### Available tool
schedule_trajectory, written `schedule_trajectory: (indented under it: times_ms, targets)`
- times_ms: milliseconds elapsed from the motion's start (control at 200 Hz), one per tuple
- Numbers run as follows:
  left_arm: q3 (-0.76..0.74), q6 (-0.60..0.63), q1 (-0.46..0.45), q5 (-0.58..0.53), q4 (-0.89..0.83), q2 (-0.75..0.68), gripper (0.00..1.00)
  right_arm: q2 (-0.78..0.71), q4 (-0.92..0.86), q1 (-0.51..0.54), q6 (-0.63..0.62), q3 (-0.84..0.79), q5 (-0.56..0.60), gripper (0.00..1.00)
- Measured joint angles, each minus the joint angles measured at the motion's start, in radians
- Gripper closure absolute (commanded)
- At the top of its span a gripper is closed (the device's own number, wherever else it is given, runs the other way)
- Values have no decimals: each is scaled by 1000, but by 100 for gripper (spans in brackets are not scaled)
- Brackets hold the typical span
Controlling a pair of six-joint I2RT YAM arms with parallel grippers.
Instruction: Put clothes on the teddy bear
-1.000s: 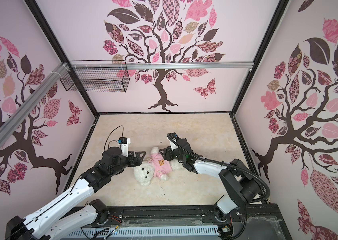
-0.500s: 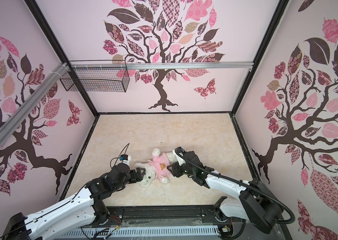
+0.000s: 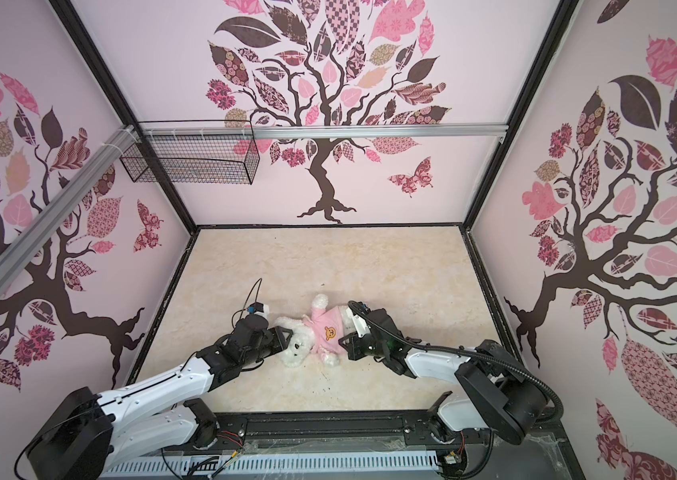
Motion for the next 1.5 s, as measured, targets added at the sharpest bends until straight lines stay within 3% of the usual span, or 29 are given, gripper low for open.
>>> schedule_trajectory:
  times_ms: [345, 515, 655, 765, 860, 935, 1005, 1150, 1310, 1500]
  targets:
    - [182, 200, 120, 69, -15, 191, 98, -108, 132, 72, 183, -100, 31, 96]
    - [227, 269, 135, 94, -55, 222, 98, -142, 120, 74, 188, -100, 80, 93]
    - [244, 302, 136, 107, -71, 223, 87, -160, 100, 68, 167, -114, 102, 92]
    - [246, 327, 137, 106, -96, 219, 55, -188, 62, 47, 138, -114, 101, 93]
    - [252, 338, 138, 76, -143, 183, 40, -206, 47, 36, 121, -114, 96, 94]
    - [252, 354, 123, 18, -190, 106, 36, -203, 47, 34, 120, -114, 84, 94]
    - [252, 364, 66, -51, -217, 14, 39, -195, 48, 34, 121, -114, 73, 94]
    - [253, 375, -106, -70, -212, -64, 61, -163, 59, 34, 121, -113, 63, 93]
    - [274, 370, -219, -26, -193, 68, 70, -151, 58, 34, 116, -109, 63, 93]
    - [334, 394, -235, 6, -183, 207, 72, -152, 55, 34, 105, -105, 64, 93]
